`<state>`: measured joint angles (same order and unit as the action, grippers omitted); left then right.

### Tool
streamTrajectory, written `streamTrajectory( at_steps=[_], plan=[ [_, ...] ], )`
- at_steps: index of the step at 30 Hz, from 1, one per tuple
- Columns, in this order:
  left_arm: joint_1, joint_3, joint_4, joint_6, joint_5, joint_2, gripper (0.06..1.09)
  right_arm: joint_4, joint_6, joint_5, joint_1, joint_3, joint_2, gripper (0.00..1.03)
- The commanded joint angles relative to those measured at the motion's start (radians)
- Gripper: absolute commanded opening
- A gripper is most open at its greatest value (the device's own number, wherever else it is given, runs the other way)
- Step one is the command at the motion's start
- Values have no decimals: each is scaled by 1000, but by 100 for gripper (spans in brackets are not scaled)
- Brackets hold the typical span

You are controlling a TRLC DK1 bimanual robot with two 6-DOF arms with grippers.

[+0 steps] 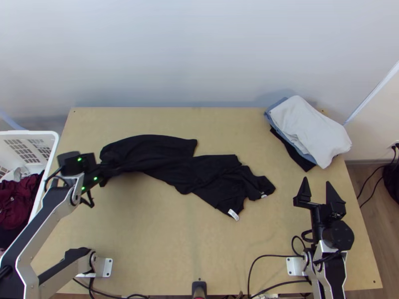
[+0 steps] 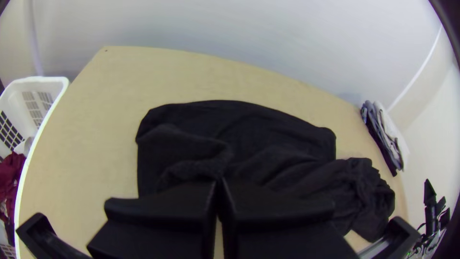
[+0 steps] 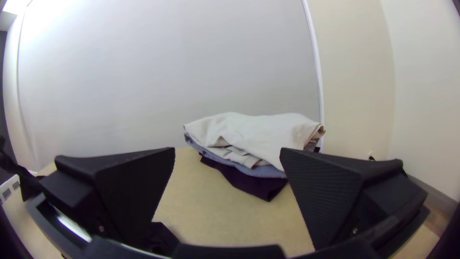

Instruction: Fold the t-shirt

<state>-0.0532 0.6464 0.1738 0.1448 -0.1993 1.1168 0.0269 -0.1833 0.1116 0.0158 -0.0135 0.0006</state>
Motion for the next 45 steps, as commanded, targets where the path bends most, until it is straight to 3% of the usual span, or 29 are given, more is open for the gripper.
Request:
streamTrajectory(
  at_steps=[1,7,10,11,13,14,18,20,25,33,40,45],
  plan=[
    [-66,-48,-10,-16,-25,-29,9,-16,2,2,3,7,-2,99],
    [-185,-62,-5,-48,-60,-34,10,-16,2,2,3,7,-2,99],
    [-237,-44,-2,-70,-60,-41,15,-18,2,2,3,7,-2,99],
    [-251,-37,0,-85,-60,-41,21,-18,2,2,3,7,-2,99],
    [-252,-36,16,-111,-60,-51,52,-18,2,2,3,7,-2,99],
    [-251,-31,43,-128,-60,-52,63,-18,2,2,3,7,-2,99],
    [-244,25,167,-123,-61,-32,93,-18,2,2,3,7,-2,99],
    [-238,81,266,-91,-61,9,102,-18,2,2,3,7,-2,99],
    [-237,222,417,-17,-65,46,102,-18,2,2,3,7,-2,99],
    [-306,430,675,-14,-118,153,102,-18,-31,-6,-22,7,-2,99],
    [-338,453,713,-14,-155,173,102,-21,-45,-30,-62,7,-2,99],
    [-364,461,765,-24,-157,160,102,-28,-44,-44,-172,7,-2,99]
  ],
)
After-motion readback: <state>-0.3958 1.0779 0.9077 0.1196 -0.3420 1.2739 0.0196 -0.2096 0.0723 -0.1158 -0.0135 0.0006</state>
